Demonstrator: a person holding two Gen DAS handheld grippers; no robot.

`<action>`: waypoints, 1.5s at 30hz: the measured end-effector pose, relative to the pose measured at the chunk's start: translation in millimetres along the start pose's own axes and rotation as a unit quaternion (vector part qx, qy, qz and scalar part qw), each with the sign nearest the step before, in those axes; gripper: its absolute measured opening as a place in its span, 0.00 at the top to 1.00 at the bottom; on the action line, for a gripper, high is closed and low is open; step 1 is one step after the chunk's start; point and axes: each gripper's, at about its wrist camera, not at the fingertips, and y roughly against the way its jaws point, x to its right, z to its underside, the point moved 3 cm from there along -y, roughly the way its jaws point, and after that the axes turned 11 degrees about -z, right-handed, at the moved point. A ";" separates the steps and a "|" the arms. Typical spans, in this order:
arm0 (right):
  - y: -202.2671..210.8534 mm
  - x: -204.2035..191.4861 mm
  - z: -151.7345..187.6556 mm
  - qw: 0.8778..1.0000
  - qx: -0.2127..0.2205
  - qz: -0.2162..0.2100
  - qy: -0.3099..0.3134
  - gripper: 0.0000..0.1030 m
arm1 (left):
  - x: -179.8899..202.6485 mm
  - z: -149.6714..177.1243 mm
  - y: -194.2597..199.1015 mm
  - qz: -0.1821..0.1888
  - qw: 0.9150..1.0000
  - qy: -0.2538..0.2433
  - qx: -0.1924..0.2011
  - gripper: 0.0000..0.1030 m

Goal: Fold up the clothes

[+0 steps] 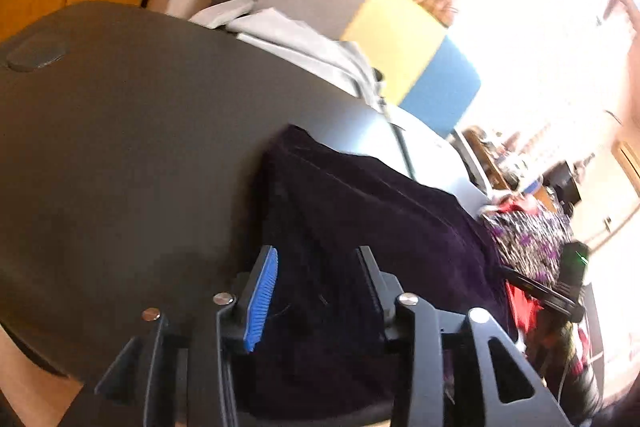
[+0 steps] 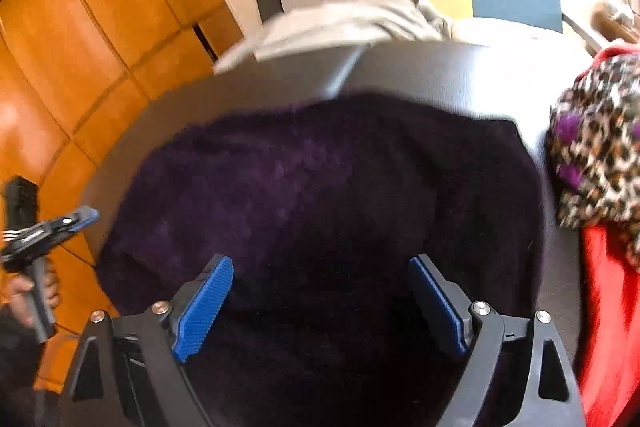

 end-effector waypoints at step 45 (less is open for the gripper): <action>-9.5 42.0 -4.2 0.999 -0.005 -0.033 -0.003 0.00 | 11.8 -43.0 -89.7 0.117 0.985 0.053 -0.114 0.85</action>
